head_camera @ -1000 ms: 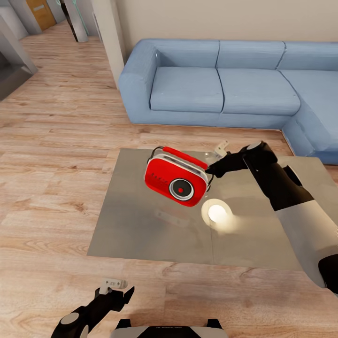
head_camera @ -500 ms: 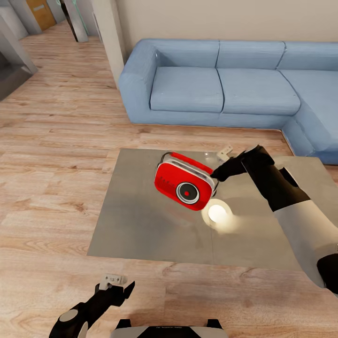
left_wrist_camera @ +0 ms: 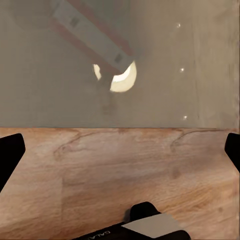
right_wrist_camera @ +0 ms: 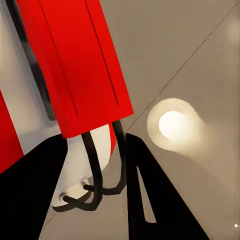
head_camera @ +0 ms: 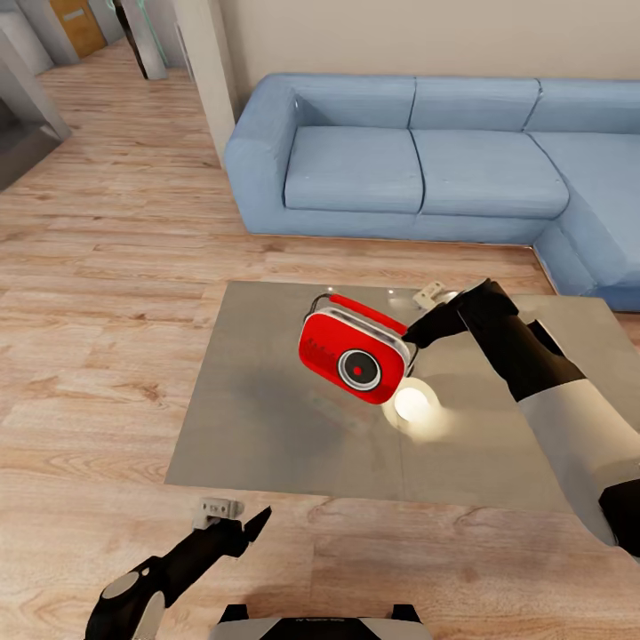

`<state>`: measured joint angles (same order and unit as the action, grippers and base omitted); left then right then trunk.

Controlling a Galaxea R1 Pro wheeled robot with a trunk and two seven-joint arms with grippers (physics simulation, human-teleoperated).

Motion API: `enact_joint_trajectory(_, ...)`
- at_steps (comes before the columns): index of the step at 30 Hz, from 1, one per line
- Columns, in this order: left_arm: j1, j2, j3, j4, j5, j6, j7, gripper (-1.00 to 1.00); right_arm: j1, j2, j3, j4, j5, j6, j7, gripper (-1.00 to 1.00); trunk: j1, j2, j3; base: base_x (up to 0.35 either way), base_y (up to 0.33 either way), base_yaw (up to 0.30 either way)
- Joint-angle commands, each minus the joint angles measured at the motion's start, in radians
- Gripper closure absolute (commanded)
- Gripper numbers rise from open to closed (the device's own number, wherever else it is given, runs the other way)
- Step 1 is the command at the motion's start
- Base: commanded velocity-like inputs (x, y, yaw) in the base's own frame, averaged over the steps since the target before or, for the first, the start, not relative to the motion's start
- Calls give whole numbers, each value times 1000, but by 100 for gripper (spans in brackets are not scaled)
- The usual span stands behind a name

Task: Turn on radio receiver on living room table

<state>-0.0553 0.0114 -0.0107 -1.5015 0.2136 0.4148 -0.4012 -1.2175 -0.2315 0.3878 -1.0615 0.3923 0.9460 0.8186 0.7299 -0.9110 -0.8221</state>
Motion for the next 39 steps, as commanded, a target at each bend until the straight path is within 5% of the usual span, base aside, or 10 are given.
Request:
enact_joint_trajectory(1, 0, -1, 0, -11, 2, 2, -9, -100, 0, 2, 0, 0, -7, 2, -1, 100, 0, 0, 0, 0, 0, 0)
enact_joint_trajectory(8, -56, -24, 0, -26, 21, 45, -24, -100, 3, 4, 0, 0, -9, 3, -1, 100, 0, 0, 0, 0, 0, 0)
enact_joint_trajectory(14, -131, -70, 0, -26, 40, 138, -27, -100, 8, -1, 0, 0, -12, 2, 0, 100, 0, 0, 0, 0, 0, 0)
enact_joint_trajectory(27, -176, -113, -3, -25, 46, 161, -30, -100, 9, -4, 0, 37, -9, -1, 2, 100, 0, 0, 0, 0, 0, 0)
enact_joint_trajectory(39, -302, -167, -3, -24, 93, 254, -77, -100, 9, -17, 0, 38, -7, 0, 2, 100, 0, 0, 0, 0, 0, 0)
